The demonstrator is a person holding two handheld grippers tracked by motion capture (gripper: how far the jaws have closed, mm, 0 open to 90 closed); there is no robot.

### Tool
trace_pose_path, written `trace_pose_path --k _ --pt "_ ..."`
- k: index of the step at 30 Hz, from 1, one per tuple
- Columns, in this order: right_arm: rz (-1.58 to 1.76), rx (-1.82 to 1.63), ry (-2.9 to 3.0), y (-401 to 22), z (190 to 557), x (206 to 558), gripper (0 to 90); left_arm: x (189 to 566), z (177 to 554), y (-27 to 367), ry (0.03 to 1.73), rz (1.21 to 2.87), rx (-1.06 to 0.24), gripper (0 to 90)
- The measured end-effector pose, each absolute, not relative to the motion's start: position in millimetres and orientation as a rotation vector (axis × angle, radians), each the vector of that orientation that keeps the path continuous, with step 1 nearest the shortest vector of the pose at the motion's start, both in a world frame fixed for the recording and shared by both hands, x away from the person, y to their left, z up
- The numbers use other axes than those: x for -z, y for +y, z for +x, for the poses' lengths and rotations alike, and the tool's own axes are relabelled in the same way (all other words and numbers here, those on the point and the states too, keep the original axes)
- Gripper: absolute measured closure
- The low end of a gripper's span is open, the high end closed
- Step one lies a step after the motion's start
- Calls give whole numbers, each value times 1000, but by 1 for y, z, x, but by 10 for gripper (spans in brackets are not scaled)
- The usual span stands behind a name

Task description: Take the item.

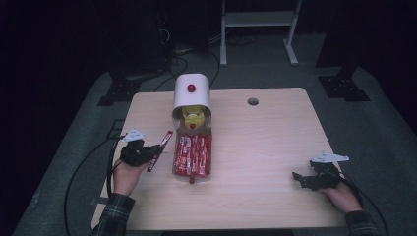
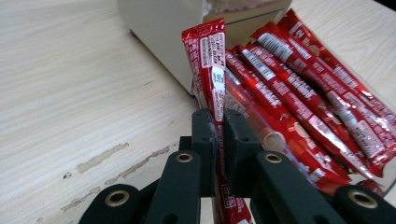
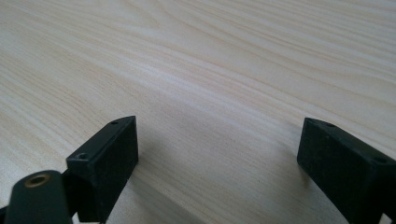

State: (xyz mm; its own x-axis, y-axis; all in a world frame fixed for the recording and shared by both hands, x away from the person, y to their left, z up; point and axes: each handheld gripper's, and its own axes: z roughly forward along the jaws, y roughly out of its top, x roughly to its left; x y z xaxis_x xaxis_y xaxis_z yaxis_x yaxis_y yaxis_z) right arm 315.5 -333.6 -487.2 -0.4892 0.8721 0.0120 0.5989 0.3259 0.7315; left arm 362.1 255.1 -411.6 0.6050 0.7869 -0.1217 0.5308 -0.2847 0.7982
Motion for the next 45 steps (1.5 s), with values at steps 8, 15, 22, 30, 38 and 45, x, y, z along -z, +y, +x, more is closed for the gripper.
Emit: trace_pose_path --k 8,15,22,30,38,45 --pt "1303 -972 2212 -334 316 487 114 419 367 256 1069 1980 -365 841" --pt "1303 -971 2213 -334 316 487 114 427 373 257 1091 1995 -360 841" --pt "1303 -971 2213 -334 315 487 114 434 377 258 1120 2014 -359 841" --pt "1301 -971 2213 -334 316 487 114 441 382 257 1139 2045 -366 841" --pt "1303 -972 2212 -334 316 487 114 447 386 256 1158 2072 -357 840" --pt "1303 -972 2212 -334 316 487 114 453 389 255 1172 2099 -352 840"
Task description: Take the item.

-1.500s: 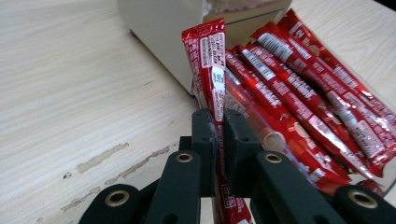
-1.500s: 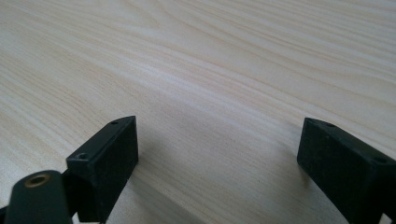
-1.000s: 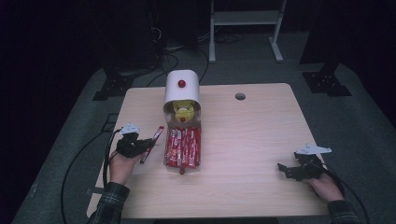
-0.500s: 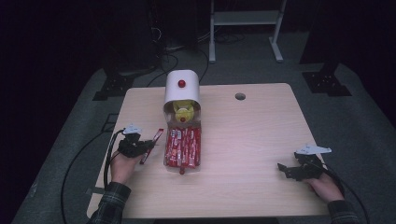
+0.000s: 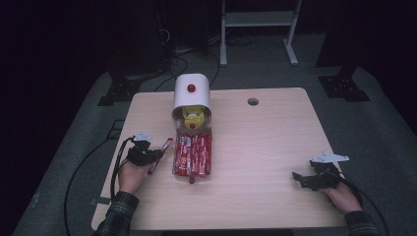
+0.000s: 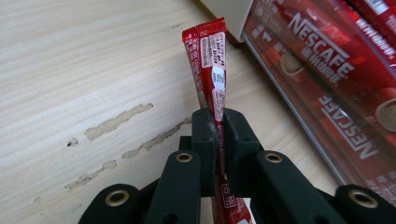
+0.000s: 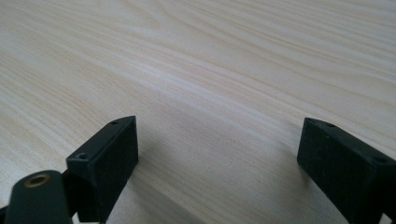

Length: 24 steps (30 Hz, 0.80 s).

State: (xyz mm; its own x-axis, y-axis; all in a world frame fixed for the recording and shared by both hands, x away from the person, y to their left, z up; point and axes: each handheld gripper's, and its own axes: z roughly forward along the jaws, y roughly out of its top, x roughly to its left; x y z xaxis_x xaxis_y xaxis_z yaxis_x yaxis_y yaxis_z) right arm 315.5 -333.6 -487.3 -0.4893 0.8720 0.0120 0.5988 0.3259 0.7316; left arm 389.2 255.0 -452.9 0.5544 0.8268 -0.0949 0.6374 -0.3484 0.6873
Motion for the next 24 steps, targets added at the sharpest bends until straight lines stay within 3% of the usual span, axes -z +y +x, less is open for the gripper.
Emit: trace_pose_path --k 18,22,24 --pt "1303 -972 2212 -334 316 487 114 462 393 251 1192 2142 -338 823" --pt "1303 -972 2212 -334 316 487 114 463 393 252 1198 2130 -339 771" --pt "1302 -973 2212 -334 316 487 114 463 392 254 1200 2118 -346 695"
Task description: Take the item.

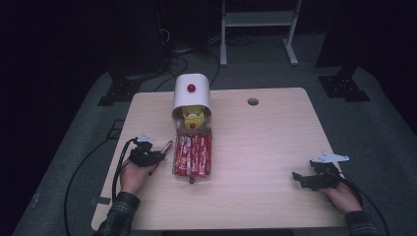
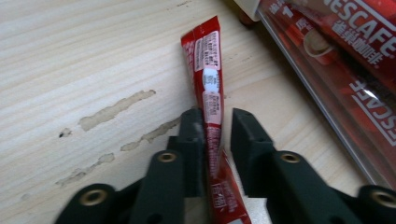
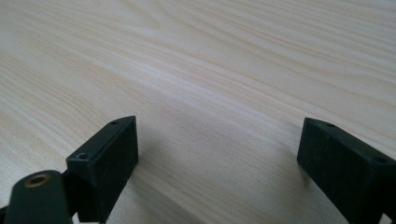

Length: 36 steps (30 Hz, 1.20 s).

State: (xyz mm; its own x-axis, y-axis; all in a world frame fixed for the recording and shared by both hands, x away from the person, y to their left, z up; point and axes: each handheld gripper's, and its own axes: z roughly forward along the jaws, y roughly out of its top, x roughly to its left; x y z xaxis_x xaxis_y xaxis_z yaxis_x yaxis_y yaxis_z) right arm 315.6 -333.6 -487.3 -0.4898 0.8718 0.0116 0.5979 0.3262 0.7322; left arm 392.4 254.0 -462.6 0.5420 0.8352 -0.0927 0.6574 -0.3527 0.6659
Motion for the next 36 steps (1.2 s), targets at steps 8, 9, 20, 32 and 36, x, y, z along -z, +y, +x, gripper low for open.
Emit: trace_pose_path --k 8,9,20,32,36 --pt "1302 -972 2212 -334 316 487 114 460 390 257 1189 2105 -349 468" --pt "1304 -972 2212 -334 316 487 114 460 389 257 1191 2104 -353 437" --pt "1303 -972 2212 -334 316 487 114 458 374 257 1169 2158 -401 95" --pt "1302 -973 2212 -334 315 487 114 460 346 263 1164 2170 -451 17" --pt "1305 -973 2212 -334 315 487 114 461 338 266 1157 2172 -463 17"
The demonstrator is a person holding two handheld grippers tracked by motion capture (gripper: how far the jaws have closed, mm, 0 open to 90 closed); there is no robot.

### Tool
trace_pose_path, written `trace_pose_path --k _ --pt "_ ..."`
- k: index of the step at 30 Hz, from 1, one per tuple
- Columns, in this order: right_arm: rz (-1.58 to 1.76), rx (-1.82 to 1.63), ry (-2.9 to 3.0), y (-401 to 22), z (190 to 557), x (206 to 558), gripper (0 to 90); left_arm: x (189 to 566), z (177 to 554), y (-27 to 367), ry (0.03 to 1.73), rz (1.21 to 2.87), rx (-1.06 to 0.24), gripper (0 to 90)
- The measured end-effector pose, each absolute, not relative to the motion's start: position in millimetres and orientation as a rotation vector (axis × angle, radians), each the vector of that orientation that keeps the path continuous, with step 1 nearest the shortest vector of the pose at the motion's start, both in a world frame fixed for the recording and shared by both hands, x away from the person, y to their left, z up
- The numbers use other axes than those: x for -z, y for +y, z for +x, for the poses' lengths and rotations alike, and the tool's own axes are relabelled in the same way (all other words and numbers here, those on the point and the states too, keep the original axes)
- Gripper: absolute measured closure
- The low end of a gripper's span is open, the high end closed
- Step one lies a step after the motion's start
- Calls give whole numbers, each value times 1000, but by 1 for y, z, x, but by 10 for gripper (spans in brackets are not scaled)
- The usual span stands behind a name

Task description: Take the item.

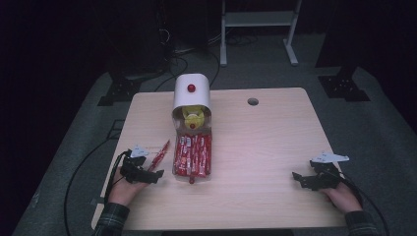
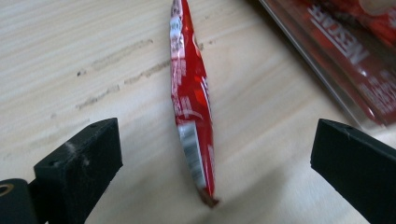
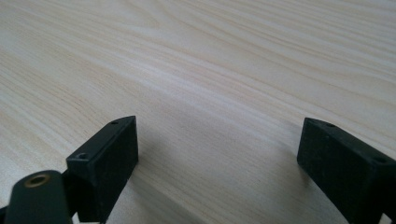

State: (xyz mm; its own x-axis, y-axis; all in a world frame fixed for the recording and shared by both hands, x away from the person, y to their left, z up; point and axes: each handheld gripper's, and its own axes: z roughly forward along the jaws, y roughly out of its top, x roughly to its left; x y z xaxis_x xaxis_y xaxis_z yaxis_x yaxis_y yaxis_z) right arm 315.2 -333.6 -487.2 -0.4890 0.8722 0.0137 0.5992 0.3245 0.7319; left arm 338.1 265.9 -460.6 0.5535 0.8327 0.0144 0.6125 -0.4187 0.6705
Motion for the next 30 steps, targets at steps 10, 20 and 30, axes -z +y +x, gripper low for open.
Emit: trace_pose_path --k 10,20,30 --pt "1304 -974 2212 -334 315 487 114 468 316 275 1165 2191 -479 0" --pt "1304 -973 2212 -334 315 487 114 479 299 293 1163 2157 -479 0" --pt "1304 -973 2212 -334 315 487 114 484 295 296 1126 2119 -497 0"
